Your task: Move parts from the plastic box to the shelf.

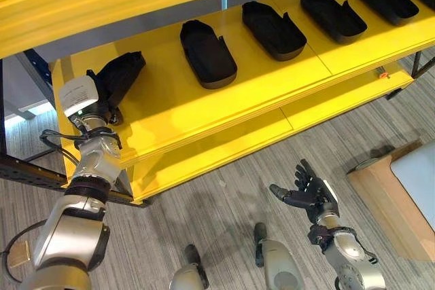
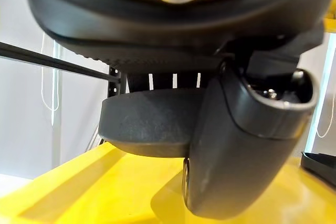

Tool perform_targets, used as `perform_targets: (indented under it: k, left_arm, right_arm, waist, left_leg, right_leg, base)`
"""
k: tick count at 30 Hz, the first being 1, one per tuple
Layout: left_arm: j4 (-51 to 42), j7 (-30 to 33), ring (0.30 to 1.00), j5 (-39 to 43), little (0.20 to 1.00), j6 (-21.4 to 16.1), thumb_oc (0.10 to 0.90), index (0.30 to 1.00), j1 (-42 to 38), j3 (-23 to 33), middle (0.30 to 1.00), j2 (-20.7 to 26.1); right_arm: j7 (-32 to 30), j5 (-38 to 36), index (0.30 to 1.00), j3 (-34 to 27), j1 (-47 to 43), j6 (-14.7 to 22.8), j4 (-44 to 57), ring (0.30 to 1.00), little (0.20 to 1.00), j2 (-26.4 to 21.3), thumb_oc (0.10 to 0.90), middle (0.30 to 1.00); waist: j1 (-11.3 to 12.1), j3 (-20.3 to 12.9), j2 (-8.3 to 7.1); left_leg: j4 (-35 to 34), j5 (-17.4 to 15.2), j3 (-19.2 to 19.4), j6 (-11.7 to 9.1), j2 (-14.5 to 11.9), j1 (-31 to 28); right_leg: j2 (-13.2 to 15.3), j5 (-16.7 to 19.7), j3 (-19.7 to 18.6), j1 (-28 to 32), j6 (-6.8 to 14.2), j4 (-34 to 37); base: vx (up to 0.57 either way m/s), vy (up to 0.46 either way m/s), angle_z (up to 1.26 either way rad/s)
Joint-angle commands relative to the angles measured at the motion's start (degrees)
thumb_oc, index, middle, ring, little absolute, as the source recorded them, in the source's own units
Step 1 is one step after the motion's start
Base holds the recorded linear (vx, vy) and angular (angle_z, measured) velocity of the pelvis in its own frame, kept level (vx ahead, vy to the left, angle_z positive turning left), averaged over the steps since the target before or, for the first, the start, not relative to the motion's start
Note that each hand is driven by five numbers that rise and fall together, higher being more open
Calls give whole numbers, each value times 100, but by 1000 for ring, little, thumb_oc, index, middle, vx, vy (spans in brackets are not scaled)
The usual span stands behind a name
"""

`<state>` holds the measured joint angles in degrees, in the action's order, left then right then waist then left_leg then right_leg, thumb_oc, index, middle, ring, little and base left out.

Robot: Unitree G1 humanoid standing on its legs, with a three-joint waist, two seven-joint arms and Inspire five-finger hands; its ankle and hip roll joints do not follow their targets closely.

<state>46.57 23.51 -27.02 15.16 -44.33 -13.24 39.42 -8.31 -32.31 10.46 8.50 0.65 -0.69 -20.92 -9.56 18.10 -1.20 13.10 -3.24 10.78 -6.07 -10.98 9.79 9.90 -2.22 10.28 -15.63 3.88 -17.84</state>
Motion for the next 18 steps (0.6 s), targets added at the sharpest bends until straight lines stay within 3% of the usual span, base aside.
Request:
perform_targets:
  k: [1,7,11,12,17,18]
  left_arm:
    - [205,130,300,428,300,-70,400,300,-632,-2,300,234]
    - [996,183,300,1151,300,-239,400,300,-1142,-185,300,38]
    - [1776,153,300,2313,300,-542,400,300,-1434,-5,300,-37]
    - [1843,171,300,2522,300,-578,400,300,-1487,21,300,-43]
    - [1981,230,300,4288,300,-938,400,300,-1494,555,300,-202]
    - [1981,230,300,4289,300,-939,400,300,-1492,555,300,-202]
  right_arm:
    - [74,-212,1000,-186,-69,512,731,1000,1000,-175,900,1000]
    - [86,-236,1000,-104,-93,518,723,1000,1000,-204,900,1000]
    - [94,-313,1000,25,-95,547,730,1000,1000,-226,900,1000]
    - [94,-325,1000,48,-74,552,718,1000,1000,-234,900,1000]
    - [86,-387,1000,112,-50,568,637,1000,1000,-157,900,1000]
    - [86,-387,1000,113,-50,568,636,1000,1000,-158,900,1000]
  waist:
    - [-64,-412,1]
    - [-138,-367,4]
    - [-200,-343,14]
    - [-206,-334,28]
    - [-223,-309,49]
    - [-223,-309,50]
  left_leg:
    - [551,-150,-121,-164,-459,251]
    - [541,-118,-107,-156,-449,300]
    - [529,-97,-43,-139,-466,306]
    - [566,-236,-57,-183,-480,241]
    - [616,-274,-37,-173,-488,247]
    - [616,-275,-37,-173,-488,247]
  right_leg:
    - [348,-622,-298,203,435,-97]
    - [345,-595,-335,83,435,-130]
    - [311,-571,-417,-16,441,-150]
    - [307,-704,-448,16,479,-217]
    - [306,-714,-488,6,475,-234]
    - [305,-714,-487,7,475,-234]
  base:
    - [0,0,0]
    - [0,0,0]
    - [14,1,-4]
    - [68,11,-6]
    - [23,-1,-7]
    - [0,0,0]
